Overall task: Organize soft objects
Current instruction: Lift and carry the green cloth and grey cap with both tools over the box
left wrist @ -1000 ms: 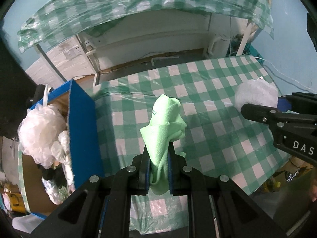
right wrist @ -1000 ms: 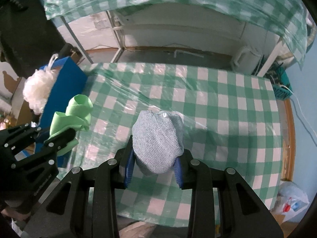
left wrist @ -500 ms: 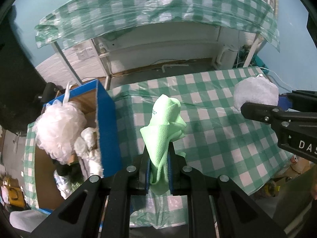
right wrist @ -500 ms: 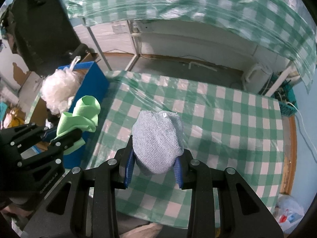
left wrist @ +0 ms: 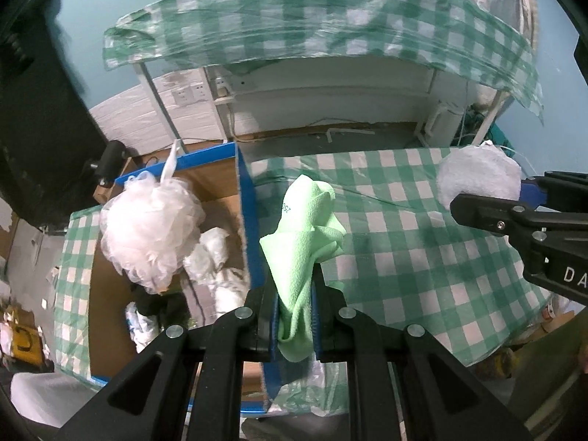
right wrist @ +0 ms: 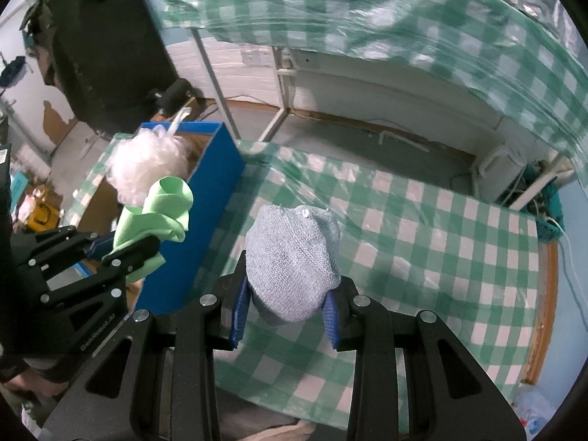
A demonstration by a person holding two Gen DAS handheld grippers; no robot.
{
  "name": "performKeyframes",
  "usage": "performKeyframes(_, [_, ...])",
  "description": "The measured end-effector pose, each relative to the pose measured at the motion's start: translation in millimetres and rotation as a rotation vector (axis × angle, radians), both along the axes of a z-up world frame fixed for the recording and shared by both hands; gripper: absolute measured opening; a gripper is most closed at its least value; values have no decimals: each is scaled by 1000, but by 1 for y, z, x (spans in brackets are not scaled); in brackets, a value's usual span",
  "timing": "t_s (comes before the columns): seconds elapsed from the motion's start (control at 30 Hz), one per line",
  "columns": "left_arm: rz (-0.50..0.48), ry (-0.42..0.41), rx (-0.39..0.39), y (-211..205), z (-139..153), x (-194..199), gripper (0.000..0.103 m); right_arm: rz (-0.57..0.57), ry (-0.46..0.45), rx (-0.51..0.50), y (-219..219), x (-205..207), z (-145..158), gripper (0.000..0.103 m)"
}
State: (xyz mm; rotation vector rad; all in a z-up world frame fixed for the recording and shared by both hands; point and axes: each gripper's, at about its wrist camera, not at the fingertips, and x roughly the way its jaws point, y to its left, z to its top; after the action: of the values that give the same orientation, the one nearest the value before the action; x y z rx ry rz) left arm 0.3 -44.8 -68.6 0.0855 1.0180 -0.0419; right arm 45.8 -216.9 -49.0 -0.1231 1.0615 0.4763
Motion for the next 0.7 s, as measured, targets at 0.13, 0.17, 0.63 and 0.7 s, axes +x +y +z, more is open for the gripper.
performKeyframes(0.13, [20,-9,4,10,3,-1,14,21,-2,3,12,1,3,33])
performKeyframes(0.17, [26,-11,3,13,4,-2,14,29,-2,5,16,1,4,33])
performKeyframes(0.63, [112,-16,-4,57,4,-8,14,111,-2,7,66,4,7,33])
performKeyframes(0.7, [130,-11,-6,66,1,-8,14,126,-1,7,74,5,6,33])
